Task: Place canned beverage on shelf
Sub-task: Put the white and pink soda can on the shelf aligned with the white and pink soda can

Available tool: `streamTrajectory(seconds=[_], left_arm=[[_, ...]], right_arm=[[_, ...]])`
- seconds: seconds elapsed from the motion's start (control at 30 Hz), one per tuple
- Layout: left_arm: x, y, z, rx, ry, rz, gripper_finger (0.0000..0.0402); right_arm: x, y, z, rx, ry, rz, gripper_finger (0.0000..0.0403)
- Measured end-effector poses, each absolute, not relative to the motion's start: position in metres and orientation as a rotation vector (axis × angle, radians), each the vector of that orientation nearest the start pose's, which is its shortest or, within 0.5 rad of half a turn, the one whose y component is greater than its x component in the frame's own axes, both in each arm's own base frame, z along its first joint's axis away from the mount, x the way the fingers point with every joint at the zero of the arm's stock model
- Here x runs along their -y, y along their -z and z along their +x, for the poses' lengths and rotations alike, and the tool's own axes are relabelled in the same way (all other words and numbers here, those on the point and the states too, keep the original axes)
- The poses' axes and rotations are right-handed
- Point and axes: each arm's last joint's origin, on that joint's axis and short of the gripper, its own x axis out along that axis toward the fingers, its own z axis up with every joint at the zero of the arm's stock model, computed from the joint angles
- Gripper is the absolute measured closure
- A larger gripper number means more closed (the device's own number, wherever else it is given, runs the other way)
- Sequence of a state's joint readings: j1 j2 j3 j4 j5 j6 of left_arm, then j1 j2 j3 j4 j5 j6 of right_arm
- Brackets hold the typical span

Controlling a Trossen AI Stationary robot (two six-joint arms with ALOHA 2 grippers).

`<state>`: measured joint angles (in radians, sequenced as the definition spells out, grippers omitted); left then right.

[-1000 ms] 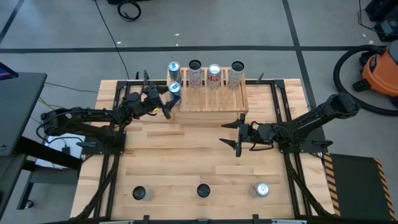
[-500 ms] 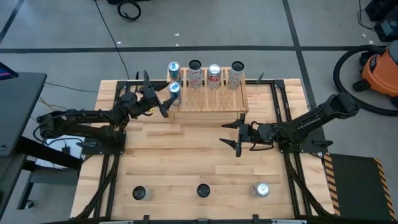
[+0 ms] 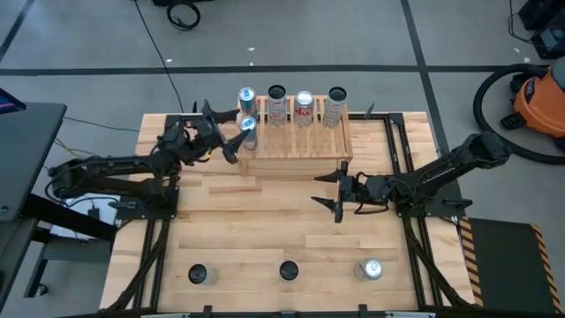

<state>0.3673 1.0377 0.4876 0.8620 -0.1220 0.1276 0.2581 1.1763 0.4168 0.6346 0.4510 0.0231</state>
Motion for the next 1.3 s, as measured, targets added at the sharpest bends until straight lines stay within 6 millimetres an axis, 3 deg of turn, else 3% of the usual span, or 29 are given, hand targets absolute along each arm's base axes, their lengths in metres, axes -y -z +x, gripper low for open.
streamTrajectory(seconds=[0.23, 0.47, 0.6, 0.73, 0.9, 1.13, 1.3], left_arm=[[-0.069, -0.311, 0.186, 0.361, -0.478, 0.166, 0.0069], [-0.048, -0.329, 0.169, 0.286, -0.402, 0.206, 0.0069], [-0.032, -0.342, 0.164, 0.288, -0.262, 0.214, 0.0069], [-0.017, -0.351, 0.164, 0.241, -0.088, 0.213, 0.0069], [0.000, -0.357, 0.164, 0.156, 0.024, 0.200, 0.0069], [0.022, -0.362, 0.163, 0.174, 0.158, 0.198, 0.0069], [0.037, -0.360, 0.160, 0.169, 0.253, 0.201, 0.0070]], right_arm=[[-0.047, -0.210, 0.226, -0.115, 0.194, -0.020, 0.0106], [-0.047, -0.210, 0.226, -0.115, 0.194, -0.020, 0.0106], [-0.047, -0.210, 0.226, -0.115, 0.195, -0.031, 0.0106], [-0.043, -0.220, 0.227, -0.060, 0.231, -0.181, 0.0106], [-0.042, -0.220, 0.227, -0.053, 0.228, -0.190, 0.0106], [-0.041, -0.222, 0.227, -0.029, 0.230, -0.184, 0.0106], [-0.041, -0.231, 0.227, 0.078, 0.202, -0.031, 0.0106]])
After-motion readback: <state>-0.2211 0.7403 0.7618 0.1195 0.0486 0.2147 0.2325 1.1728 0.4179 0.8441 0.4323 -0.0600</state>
